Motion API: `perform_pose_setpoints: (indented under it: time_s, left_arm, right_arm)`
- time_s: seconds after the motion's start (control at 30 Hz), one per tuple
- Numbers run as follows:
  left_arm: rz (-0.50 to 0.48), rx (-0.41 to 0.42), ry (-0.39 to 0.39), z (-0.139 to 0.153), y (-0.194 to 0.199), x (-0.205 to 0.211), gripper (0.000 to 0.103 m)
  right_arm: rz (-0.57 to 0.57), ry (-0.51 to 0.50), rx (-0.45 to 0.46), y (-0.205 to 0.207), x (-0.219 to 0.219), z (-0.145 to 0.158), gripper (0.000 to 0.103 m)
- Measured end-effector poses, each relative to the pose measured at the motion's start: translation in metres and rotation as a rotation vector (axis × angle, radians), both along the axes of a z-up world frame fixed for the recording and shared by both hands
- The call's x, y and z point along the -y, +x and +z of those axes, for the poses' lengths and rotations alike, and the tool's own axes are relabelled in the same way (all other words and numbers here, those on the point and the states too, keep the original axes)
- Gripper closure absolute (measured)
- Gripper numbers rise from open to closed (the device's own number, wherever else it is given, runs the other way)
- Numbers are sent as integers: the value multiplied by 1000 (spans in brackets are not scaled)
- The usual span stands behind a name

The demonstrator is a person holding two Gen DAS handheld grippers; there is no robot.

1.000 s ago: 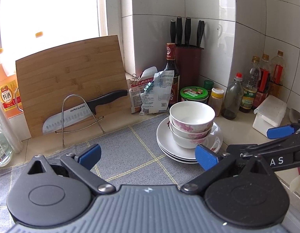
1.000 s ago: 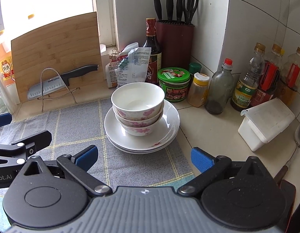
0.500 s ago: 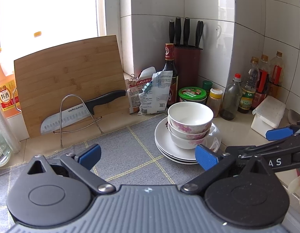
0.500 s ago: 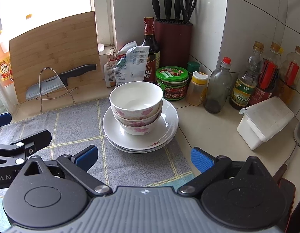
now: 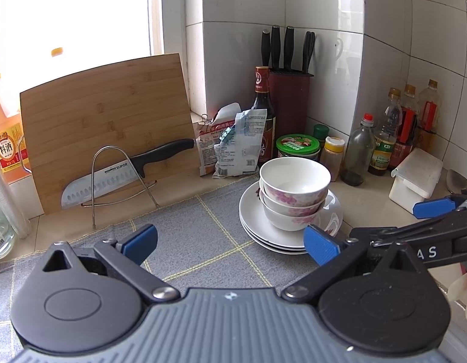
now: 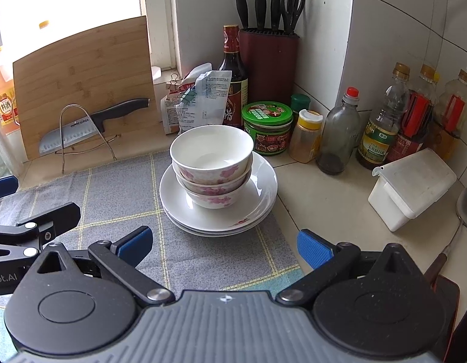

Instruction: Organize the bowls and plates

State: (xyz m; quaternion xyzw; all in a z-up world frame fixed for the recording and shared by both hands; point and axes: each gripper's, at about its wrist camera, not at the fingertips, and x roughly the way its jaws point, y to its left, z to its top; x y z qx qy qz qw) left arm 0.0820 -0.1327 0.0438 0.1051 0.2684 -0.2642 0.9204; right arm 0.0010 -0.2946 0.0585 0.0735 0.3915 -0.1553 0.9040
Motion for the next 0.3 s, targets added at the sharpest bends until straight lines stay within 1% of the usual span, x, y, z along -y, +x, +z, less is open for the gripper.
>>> perform_pose_setpoints:
  time_s: [0.3]
  left_arm:
    - [0, -1, 0, 0, 0, 0, 1]
  right_arm:
    - [-1, -4, -1, 0, 0, 0, 0]
